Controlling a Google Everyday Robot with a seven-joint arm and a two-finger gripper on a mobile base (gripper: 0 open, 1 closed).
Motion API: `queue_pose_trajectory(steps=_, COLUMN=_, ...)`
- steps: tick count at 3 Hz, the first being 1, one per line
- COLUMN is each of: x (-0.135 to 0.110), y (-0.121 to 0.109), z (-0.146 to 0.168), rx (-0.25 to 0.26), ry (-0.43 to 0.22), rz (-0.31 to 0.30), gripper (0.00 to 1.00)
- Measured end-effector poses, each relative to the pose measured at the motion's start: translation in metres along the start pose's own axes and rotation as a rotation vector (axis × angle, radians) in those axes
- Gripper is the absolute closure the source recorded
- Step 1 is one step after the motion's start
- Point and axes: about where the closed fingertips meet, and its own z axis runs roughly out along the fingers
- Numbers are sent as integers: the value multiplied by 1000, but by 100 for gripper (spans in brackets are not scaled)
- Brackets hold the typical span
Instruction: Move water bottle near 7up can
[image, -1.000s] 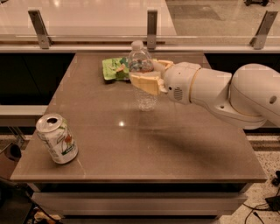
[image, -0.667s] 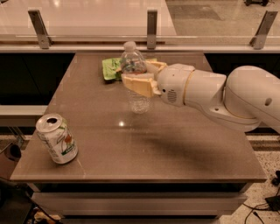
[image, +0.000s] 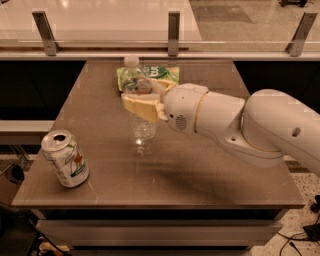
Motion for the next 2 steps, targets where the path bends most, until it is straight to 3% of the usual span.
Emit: queue_pose_trajectory(steps=2, x=17, y=32, z=8, rx=-4, ry=0, rz=14, gripper=100)
